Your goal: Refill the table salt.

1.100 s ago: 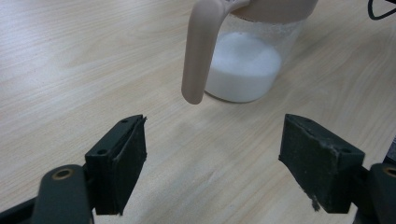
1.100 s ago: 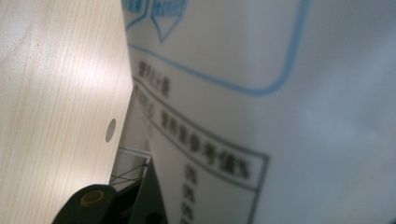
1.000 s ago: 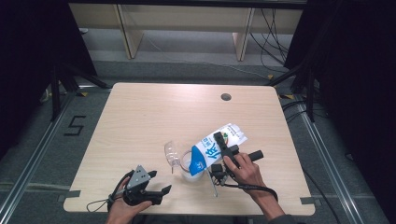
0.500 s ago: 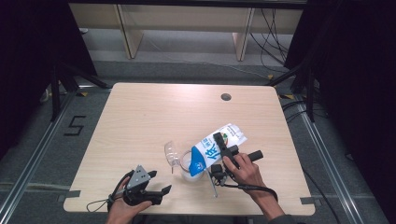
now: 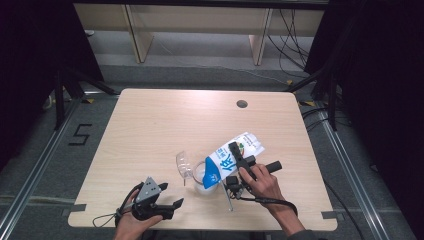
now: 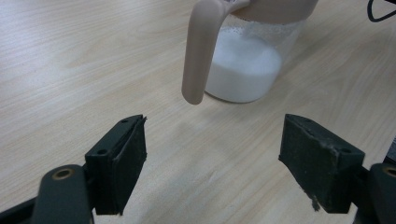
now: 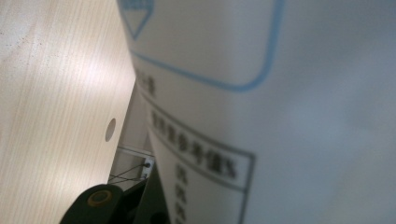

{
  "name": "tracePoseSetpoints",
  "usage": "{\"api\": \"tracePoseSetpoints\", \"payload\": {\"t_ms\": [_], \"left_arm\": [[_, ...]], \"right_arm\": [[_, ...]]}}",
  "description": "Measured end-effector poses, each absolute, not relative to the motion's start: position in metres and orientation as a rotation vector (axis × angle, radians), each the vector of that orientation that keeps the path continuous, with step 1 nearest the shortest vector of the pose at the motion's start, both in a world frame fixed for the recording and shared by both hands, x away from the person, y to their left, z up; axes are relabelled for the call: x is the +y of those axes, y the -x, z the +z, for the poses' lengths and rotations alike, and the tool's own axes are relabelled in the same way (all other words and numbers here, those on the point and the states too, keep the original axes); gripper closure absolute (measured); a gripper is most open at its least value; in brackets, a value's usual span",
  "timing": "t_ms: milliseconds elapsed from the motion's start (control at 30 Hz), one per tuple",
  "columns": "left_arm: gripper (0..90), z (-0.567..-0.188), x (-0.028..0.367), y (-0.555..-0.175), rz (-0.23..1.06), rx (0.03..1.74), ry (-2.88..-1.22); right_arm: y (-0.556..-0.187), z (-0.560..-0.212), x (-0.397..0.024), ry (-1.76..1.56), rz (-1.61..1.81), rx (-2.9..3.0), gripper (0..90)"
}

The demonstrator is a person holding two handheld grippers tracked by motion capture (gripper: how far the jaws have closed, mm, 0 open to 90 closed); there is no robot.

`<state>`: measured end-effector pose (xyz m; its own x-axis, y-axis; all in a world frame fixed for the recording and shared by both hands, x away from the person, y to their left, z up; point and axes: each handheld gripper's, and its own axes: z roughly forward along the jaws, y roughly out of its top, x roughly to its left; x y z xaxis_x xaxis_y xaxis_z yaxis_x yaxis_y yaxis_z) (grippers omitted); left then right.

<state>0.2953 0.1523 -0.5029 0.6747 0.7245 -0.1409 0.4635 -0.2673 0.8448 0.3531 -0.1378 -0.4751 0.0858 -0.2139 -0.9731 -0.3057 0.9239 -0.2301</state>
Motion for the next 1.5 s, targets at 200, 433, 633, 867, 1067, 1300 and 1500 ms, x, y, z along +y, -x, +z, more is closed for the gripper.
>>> {"api": "tracePoseSetpoints", "payload": {"t_ms": [200,433,633,867,1067,1300,1500], "left_arm": [[22.2,-0.5028,0.1524,-0.2953,0.34,0.925,-1.92],[22.3,-0.5028,0.1524,-0.2951,0.341,0.927,-1.92],[22.2,-0.5025,0.1526,-0.2952,0.346,0.922,-1.923],[22.2,-0.5026,0.1527,-0.2954,0.344,0.922,-1.923],[22.2,-0.5028,0.1525,-0.2954,0.34,0.925,-1.922],[22.2,-0.503,0.1524,-0.2954,0.338,0.925,-1.922],[22.2,-0.5029,0.1524,-0.2955,0.339,0.924,-1.923]], "right_arm": [[-0.3527,-0.4752,-0.138,0.417,0.067,1.509,77.0],[-0.3524,-0.4765,-0.1386,0.397,0.071,1.517,77.3],[-0.3522,-0.476,-0.1385,0.398,0.07,1.517,77.5],[-0.3519,-0.4768,-0.139,0.383,0.073,1.526,77.8],[-0.3521,-0.4734,-0.1377,0.421,0.054,1.507,77.9],[-0.3527,-0.4739,-0.1374,0.427,0.069,1.504,78.0],[-0.3526,-0.4737,-0.1372,0.431,0.068,1.505,78.4]]}}
